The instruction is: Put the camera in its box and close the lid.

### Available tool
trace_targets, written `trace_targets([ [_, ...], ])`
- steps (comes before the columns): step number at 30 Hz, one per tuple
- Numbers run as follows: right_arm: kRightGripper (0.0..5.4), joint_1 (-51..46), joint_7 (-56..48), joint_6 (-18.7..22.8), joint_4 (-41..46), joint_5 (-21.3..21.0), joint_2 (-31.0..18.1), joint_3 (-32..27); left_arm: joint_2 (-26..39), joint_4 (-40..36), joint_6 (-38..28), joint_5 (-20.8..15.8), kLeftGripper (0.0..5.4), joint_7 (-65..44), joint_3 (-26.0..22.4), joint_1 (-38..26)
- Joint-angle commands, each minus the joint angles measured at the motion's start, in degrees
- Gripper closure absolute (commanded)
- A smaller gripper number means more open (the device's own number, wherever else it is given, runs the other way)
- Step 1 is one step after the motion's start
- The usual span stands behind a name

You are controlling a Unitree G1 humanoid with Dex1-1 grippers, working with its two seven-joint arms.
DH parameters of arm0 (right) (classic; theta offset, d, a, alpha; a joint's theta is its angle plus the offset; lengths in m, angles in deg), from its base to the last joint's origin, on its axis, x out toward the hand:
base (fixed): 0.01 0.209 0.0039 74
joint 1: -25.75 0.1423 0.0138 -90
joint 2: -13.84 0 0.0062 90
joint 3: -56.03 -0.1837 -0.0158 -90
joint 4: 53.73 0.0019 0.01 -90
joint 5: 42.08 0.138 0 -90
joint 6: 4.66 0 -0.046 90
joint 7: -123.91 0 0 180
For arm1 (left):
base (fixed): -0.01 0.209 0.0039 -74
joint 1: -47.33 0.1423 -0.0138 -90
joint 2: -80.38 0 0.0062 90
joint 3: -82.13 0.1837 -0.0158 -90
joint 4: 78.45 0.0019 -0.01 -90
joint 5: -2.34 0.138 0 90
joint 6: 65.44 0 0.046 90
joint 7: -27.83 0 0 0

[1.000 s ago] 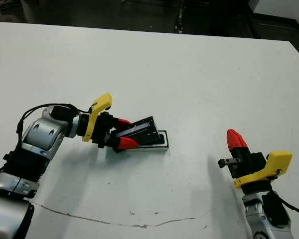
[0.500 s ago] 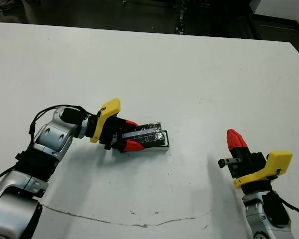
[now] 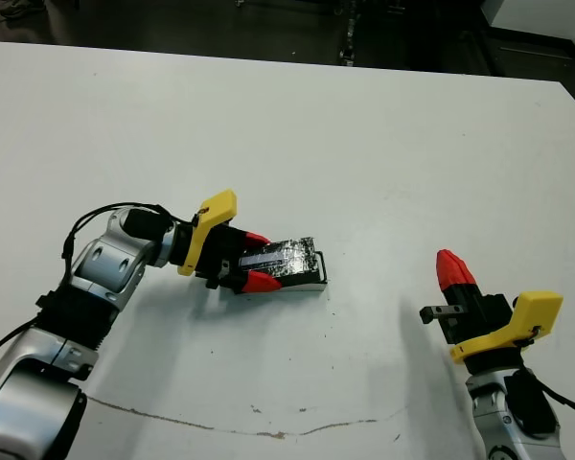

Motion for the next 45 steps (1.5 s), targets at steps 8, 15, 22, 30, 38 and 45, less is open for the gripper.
trace_targets([
  [8, 5.4, -1.13, 0.28, 0.44, 0.36, -0.01, -0.56, -0.5, -7.21, 3.47, -0.81, 2.19, 2.25, 0.15, 6.28, 1.67],
  [15, 5.4, -1.31, 0.74, 0.51, 0.65, -0.67, -0.6, -0.4, -9.45, 7.19, -3.82, 3.15, 2.25, -0.05, 6.85, 0.79],
  [22, 5.4, -1.37, 0.28, 0.49, 0.57, -0.36, -0.74, -0.48, -10.73, 8.71, -4.12, 3.99, 2.25, -0.24, 7.88, -0.41],
  [30, 5.4, -1.51, 0.12, 0.18, 0.4, -0.31, -0.6, -0.34, -11.63, 8.82, -3.18, 4.9, 2.25, -0.1, 9.08, -1.63],
  [38, 5.4, -1.58, -0.19, -0.21, 0.26, -0.28, -0.64, -0.28, -11.28, 7.18, -2.19, 8.14, 1.78, 2.23, 10.87, -1.7],
  [45, 5.4, -1.65, -0.27, -0.51, 0.18, -0.43, -0.63, -0.29, -10.35, 5.93, -4.75, 10.96, 0.97, 3.75, 11.78, -0.87],
])
